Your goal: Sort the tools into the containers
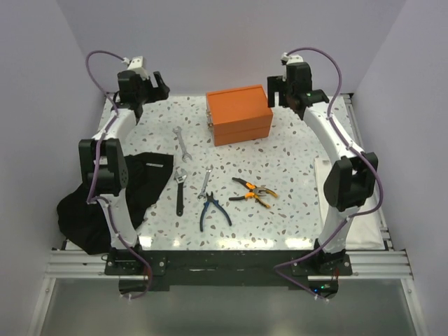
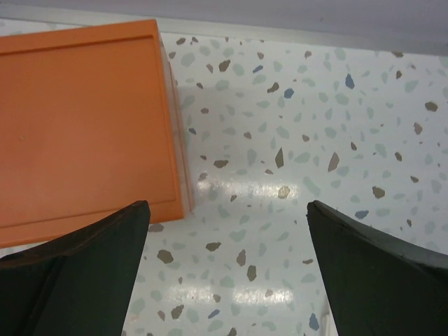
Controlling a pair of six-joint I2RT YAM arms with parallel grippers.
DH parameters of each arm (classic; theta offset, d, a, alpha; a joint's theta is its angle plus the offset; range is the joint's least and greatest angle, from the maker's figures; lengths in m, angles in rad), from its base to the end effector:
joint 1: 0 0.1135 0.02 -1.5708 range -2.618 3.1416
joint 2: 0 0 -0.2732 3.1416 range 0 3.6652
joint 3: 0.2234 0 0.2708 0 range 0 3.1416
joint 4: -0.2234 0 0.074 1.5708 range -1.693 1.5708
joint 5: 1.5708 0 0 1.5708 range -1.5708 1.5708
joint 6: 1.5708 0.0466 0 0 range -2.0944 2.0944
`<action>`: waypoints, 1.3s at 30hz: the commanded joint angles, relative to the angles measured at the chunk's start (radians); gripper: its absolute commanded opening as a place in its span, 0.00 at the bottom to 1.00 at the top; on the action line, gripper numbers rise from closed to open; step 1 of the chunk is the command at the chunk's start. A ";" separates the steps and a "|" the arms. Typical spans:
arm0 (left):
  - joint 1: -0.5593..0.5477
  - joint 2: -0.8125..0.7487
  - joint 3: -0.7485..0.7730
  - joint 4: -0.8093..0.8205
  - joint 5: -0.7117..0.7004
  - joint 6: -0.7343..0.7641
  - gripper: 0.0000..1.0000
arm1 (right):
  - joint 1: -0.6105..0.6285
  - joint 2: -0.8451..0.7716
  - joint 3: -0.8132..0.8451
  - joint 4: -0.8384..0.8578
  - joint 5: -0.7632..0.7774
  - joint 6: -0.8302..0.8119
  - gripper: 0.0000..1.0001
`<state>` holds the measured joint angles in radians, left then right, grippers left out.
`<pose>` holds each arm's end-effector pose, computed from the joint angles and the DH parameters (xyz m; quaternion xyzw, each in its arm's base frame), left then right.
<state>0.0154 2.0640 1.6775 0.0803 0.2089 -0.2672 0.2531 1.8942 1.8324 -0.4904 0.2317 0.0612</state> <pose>0.5307 -0.0015 0.2741 -0.0520 0.8030 -0.1572 0.5726 0.4632 0.1088 0.3535 -0.0270 0.8686 -0.0239 0.4941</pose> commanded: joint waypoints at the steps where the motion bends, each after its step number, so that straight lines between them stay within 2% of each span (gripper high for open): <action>1: 0.026 0.002 -0.007 -0.044 0.138 -0.141 0.92 | -0.005 0.060 0.128 -0.042 -0.061 0.048 0.99; 9: 0.029 0.007 -0.030 -0.039 0.216 -0.147 0.88 | -0.005 0.264 0.385 -0.068 -0.078 0.074 0.98; 24: 0.028 -0.035 -0.114 -0.037 0.208 -0.173 0.86 | 0.006 0.414 0.387 -0.097 -0.066 0.114 0.97; 29: 0.024 -0.035 -0.139 -0.047 0.233 -0.187 0.85 | 0.005 0.387 0.323 -0.132 -0.013 0.114 0.95; 39: 0.014 0.018 -0.134 -0.042 0.271 -0.193 0.81 | -0.035 0.188 0.018 -0.145 0.070 0.022 0.95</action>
<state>0.0422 2.0811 1.5398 0.0128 0.4343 -0.4362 0.2428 2.1307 1.9656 -0.4808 0.2256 0.1646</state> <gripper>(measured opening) 0.816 0.952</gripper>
